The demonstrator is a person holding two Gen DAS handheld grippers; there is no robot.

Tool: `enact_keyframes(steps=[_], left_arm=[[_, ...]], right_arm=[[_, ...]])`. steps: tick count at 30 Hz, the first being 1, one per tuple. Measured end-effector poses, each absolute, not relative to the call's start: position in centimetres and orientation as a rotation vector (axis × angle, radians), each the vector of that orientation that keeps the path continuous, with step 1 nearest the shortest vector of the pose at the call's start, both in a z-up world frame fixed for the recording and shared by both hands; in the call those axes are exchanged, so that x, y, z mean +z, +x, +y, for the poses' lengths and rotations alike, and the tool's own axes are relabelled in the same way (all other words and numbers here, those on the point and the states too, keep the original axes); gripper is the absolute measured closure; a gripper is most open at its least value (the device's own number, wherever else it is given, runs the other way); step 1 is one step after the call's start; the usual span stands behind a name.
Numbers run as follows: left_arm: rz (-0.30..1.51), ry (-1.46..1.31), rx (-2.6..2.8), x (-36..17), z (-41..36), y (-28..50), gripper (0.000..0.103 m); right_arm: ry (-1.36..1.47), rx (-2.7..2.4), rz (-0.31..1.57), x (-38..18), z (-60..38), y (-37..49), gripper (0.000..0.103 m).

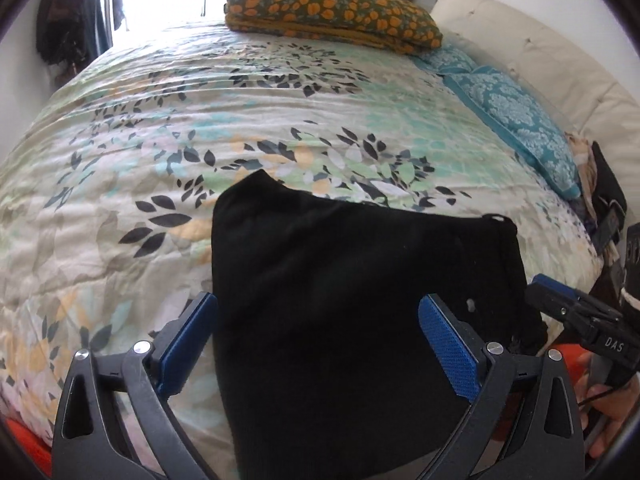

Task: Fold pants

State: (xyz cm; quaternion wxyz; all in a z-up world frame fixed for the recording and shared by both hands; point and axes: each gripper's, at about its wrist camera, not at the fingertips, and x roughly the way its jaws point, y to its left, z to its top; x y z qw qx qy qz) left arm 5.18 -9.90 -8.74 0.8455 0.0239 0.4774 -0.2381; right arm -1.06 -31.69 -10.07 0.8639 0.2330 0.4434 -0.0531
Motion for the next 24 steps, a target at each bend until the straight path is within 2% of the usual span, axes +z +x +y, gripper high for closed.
enact_keyframes(steps=[3,5,8,9,10,15,24], left_arm=[[1.007,0.098,-0.528,-9.7,-10.3,2.4,0.002],[1.023,0.147,-0.525,-11.2,-10.8,1.5,0.002],[1.047,0.204,-0.496,-14.1,-11.0,1.4,0.001],[1.034,0.229,-0.49,-14.6,-11.0,1.3,0.0],[1.017,0.241,-0.492,-14.8,-11.0,1.3,0.0],[1.042,0.219,-0.507,-15.0,-10.7,2.0,0.0],[1.045,0.227,-0.507,-15.2,-10.7,2.0,0.0]], right_arm=[[0.328,-0.129,0.978,-8.7,-27.8,-2.8,0.027],[0.214,-0.17,1.005,-9.0,-25.6,-4.1,0.022],[0.093,-0.234,1.118,-12.1,-24.3,-4.9,0.012],[0.057,-0.246,1.152,-13.3,-24.2,-4.8,0.003],[0.05,-0.248,1.174,-14.0,-24.5,-4.6,0.002],[0.204,-0.215,1.183,-15.1,-26.7,-5.0,0.0],[0.202,-0.212,1.176,-14.6,-26.7,-5.9,0.0]])
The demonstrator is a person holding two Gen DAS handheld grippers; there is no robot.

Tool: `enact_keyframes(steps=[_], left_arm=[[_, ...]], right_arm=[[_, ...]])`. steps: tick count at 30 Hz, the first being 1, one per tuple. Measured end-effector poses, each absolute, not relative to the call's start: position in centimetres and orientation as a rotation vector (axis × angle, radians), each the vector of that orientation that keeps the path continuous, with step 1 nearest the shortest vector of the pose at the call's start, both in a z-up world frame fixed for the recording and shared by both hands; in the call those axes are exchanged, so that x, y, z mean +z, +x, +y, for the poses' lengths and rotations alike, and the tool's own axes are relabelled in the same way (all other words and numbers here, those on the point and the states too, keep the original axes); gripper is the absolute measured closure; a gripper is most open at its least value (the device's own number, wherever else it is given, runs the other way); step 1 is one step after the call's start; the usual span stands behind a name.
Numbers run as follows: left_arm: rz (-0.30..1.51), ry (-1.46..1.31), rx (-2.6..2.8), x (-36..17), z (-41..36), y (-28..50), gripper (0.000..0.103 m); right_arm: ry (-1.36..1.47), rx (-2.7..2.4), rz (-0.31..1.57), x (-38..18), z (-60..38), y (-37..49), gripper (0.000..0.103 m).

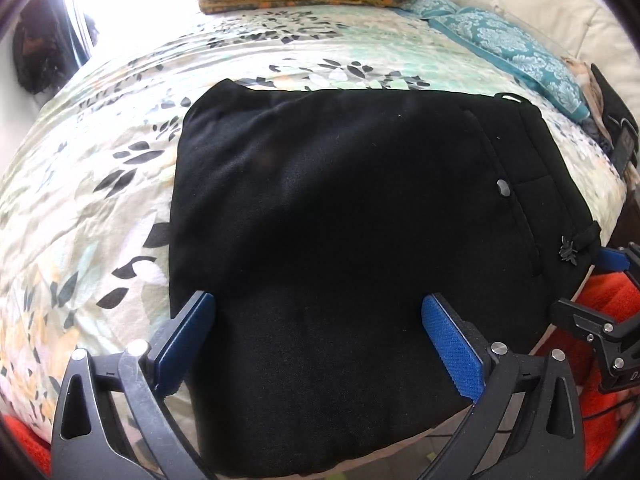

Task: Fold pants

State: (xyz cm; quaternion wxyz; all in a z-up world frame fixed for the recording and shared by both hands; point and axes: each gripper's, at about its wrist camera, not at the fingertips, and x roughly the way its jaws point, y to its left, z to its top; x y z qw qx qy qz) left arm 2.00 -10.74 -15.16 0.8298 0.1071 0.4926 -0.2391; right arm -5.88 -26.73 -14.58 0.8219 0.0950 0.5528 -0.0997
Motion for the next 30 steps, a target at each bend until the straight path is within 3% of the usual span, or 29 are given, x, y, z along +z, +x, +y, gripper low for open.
enact_keyframes(steps=[11,21,30], left_arm=[[1.121,0.229,-0.47,-12.9,-10.4,3.0,0.001],[0.923,0.242,-0.499,-4.1,-6.2,-2.5,0.001],[0.831,0.311,-0.305,-2.1,-4.0,-6.0,0.001]], right_arm=[[0.291,-0.369,1.15,-12.2,-29.4,-8.5,0.0],[0.328,-0.502,1.025,-6.8,-29.4,-12.1,0.0],[0.241,-0.513,1.03,-4.5,-25.7,-12.1,0.0]])
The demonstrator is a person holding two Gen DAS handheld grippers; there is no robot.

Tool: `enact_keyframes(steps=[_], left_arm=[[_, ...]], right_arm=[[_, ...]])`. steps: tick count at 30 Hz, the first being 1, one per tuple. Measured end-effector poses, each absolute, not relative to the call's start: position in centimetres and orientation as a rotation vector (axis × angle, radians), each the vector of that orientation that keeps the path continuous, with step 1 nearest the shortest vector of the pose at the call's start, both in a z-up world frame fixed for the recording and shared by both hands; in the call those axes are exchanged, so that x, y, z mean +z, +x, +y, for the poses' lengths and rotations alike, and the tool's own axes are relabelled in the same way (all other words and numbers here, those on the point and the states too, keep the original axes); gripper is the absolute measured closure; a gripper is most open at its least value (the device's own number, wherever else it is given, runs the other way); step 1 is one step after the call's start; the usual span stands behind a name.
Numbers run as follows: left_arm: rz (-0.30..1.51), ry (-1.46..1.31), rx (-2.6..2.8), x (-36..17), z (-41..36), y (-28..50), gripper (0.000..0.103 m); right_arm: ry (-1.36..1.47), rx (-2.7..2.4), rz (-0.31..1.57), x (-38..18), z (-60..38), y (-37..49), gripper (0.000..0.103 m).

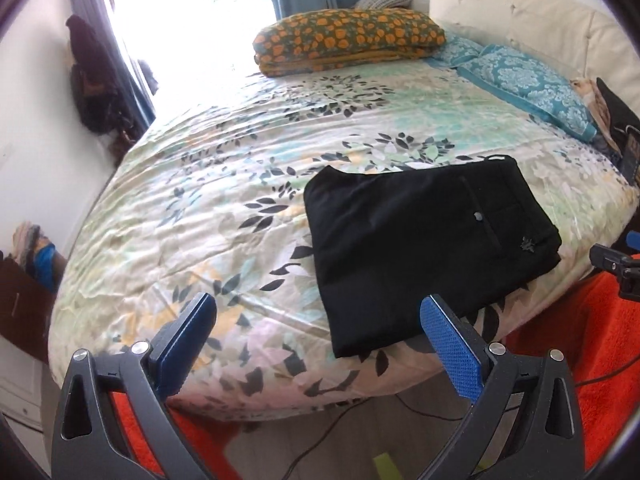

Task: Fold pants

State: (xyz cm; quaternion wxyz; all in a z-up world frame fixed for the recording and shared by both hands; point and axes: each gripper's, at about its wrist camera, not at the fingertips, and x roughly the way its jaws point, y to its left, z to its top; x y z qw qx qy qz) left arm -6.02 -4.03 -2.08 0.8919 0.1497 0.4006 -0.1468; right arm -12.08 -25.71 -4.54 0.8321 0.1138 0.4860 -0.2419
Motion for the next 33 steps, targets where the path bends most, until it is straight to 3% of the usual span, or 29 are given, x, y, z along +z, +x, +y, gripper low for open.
enact_keyframes(steps=[7,16,19,24,31,32,33], left_arm=[[0.91,0.263,-0.273,-2.0,-4.4,-6.5,0.001],[1.034,0.22,-0.302,-5.5,-4.1,-2.5,0.001],[1.12,0.182,-0.371,-8.2,-4.6,1.0,0.001],[1.227,0.088,-0.402,-12.6,-4.6,6.4,0.001],[1.35,0.02,-0.49,-16.4,-5.3,9.6,0.0],[1.362,0.019,-0.513,-16.4,-5.6,9.5,0.002],[1.374,0.015,-0.546,-16.4,-5.9,9.3,0.009]], right_arm=[[0.193,-0.455,0.988,-1.7,-22.0,-11.6,0.0],[0.196,-0.36,0.961,-3.5,-24.9,-9.9,0.0],[0.292,-0.272,0.951,-5.6,-29.4,-8.2,0.0],[0.591,-0.136,1.094,-11.4,-36.2,-4.4,0.0],[0.703,-0.031,1.244,-17.5,-37.5,-2.1,0.0],[0.717,-0.005,1.25,-17.8,-37.3,-2.0,0.002],[0.728,0.022,1.247,-17.9,-37.2,-1.9,0.026]])
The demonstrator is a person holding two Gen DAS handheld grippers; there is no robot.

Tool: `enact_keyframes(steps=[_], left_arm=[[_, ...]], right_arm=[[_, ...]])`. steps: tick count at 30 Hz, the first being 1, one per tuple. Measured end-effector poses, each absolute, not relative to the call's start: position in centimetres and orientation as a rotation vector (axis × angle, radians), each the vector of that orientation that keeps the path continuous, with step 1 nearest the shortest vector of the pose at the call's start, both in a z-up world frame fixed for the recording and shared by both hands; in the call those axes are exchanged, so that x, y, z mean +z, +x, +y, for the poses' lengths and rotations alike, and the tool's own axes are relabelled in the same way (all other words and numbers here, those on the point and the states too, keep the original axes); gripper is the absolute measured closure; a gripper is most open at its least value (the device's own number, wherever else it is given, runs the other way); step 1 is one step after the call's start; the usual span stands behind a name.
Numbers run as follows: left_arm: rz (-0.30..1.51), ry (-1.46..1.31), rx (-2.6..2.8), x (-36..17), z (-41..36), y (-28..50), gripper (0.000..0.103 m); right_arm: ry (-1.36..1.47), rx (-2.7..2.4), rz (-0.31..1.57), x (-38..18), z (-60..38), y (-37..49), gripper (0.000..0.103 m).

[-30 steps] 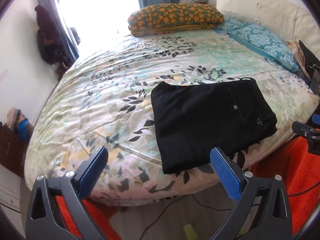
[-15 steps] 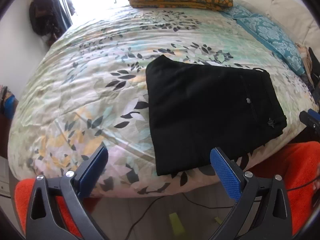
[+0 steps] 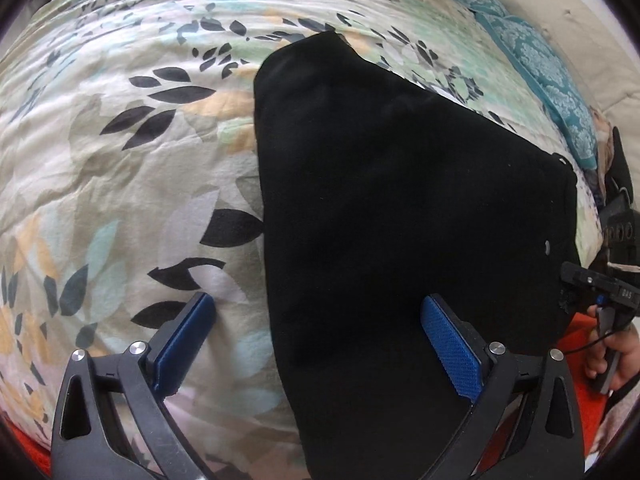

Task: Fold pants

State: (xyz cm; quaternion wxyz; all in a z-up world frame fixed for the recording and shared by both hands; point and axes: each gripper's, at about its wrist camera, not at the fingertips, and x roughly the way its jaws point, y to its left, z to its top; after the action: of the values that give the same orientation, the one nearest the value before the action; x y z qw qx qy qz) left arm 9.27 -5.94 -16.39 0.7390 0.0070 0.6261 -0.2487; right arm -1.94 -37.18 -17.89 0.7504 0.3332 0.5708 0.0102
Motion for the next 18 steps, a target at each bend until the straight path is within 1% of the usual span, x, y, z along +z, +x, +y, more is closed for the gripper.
enact_keyframes(steps=[1,2,3,4,5,6,8,10,13,18], left_arm=[[1.381,0.009,-0.586,-16.3,-6.4,8.9,0.024],[1.378,0.001,-0.609,-15.9,-6.7,8.6,0.042],[1.356,0.017,-0.59,-15.4,-6.8,8.4,0.059],[1.345,0.007,-0.584,-14.8,-6.7,8.5,0.071],[1.34,-0.021,-0.577,-14.2,-6.4,8.6,0.082],[1.339,-0.057,-0.577,-13.6,-5.9,8.8,0.086],[1.321,-0.106,-0.589,-12.4,-5.3,8.7,0.089],[1.292,-0.095,-0.588,-11.0,-5.1,8.2,0.09],[1.26,-0.111,-0.597,-9.0,-4.3,7.5,0.091],[1.205,-0.145,-0.579,-6.1,-1.2,7.9,0.091]], right_arm=[[0.758,0.08,1.242,-17.9,-36.9,-1.8,0.041],[0.759,0.094,1.246,-17.7,-36.7,-1.7,0.042],[0.742,0.102,1.249,-17.5,-36.6,-1.6,0.049],[0.737,0.107,1.249,-17.3,-36.5,-1.7,0.054],[0.74,0.109,1.241,-17.0,-36.5,-1.7,0.057],[0.739,0.109,1.23,-16.6,-36.5,-1.8,0.061],[0.717,0.109,1.208,-15.6,-36.1,-1.9,0.064],[0.699,0.112,1.185,-14.3,-35.6,-2.1,0.068],[0.686,0.138,1.147,-12.1,-34.5,-2.1,0.069],[0.644,0.213,1.08,-8.1,-31.4,-1.4,0.07]])
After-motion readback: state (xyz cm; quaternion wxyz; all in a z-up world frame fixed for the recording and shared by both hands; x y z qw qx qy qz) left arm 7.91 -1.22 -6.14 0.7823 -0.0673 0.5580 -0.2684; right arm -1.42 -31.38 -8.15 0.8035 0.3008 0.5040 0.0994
